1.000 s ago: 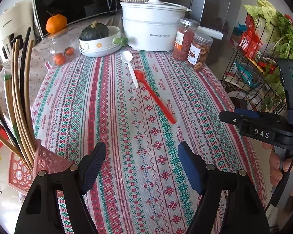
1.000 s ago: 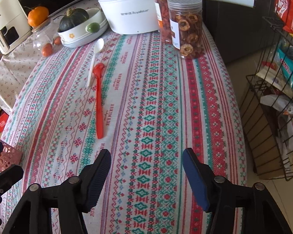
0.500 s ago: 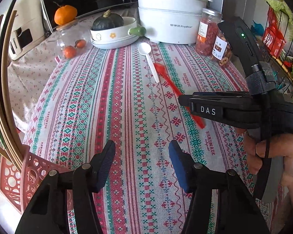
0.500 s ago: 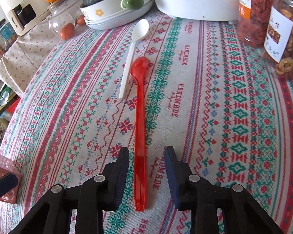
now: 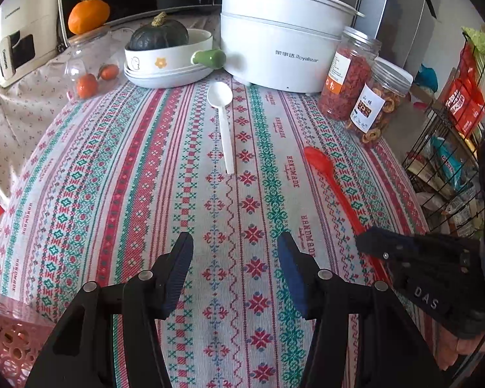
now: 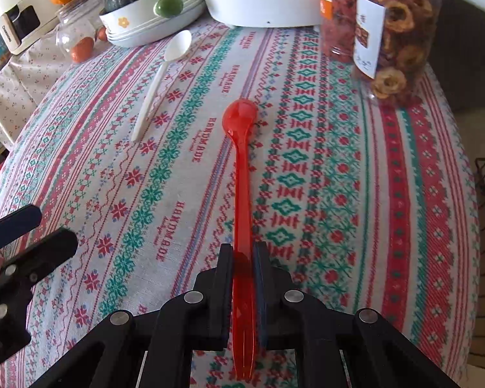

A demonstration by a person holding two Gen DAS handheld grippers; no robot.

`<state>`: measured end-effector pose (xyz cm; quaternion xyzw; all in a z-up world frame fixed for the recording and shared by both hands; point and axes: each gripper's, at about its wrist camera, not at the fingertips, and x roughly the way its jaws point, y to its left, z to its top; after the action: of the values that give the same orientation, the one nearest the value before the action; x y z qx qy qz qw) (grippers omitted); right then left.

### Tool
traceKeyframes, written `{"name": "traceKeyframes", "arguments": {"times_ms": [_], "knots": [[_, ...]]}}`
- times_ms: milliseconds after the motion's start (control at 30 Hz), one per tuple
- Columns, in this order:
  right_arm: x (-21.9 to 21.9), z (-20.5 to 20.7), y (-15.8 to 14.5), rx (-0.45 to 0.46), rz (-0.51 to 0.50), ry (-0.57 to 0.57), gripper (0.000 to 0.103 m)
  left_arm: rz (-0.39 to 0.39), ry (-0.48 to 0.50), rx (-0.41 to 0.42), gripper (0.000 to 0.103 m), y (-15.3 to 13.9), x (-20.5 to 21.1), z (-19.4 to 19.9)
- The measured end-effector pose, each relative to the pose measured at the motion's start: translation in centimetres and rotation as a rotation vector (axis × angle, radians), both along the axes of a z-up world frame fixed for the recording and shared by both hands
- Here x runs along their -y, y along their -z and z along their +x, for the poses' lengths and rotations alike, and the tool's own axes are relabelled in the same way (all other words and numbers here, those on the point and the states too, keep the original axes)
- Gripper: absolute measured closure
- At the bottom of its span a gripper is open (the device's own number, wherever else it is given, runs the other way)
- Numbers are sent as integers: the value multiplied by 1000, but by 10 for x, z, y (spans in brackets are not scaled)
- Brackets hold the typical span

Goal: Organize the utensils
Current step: 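Grasp the red spoon handle with the right tool while the left tool approaches the white spoon, then grasp the white spoon handle with the left tool and lift it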

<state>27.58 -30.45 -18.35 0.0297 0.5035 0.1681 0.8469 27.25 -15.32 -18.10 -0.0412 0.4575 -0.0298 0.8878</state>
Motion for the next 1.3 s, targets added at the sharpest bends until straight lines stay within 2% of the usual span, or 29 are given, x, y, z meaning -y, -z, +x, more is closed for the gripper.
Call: {"name": "traceKeyframes", "arguments": {"times_ms": [133, 200, 367, 433, 467, 500, 567, 800, 967, 1300], "knots": [[16, -13, 1, 4, 43, 11, 93, -53, -44, 20, 57, 13, 4, 41], [20, -16, 1, 5, 58, 13, 93, -53, -68, 33, 63, 19, 3, 59], [20, -19, 2, 18, 67, 16, 93, -30, -92, 59, 65, 25, -1, 83], [21, -20, 2, 20, 68, 21, 93, -18, -74, 56, 77, 24, 1, 87], [20, -20, 2, 20, 68, 25, 93, -3, -64, 52, 91, 24, 2, 88], [20, -21, 2, 21, 66, 29, 93, 7, -54, 48, 94, 24, 2, 88], [19, -22, 2, 24, 57, 38, 93, 9, -34, 40, 94, 23, 1, 85], [14, -35, 0, -23, 11, 75, 93, -4, 16, -38, 94, 21, -7, 46], [15, -61, -4, -72, 10, 83, 93, -23, 50, -69, 94, 13, -20, 0], [-6, -118, -28, -165, -33, 27, 93, 0, 205, -165, 94, -5, -42, -102]]}}
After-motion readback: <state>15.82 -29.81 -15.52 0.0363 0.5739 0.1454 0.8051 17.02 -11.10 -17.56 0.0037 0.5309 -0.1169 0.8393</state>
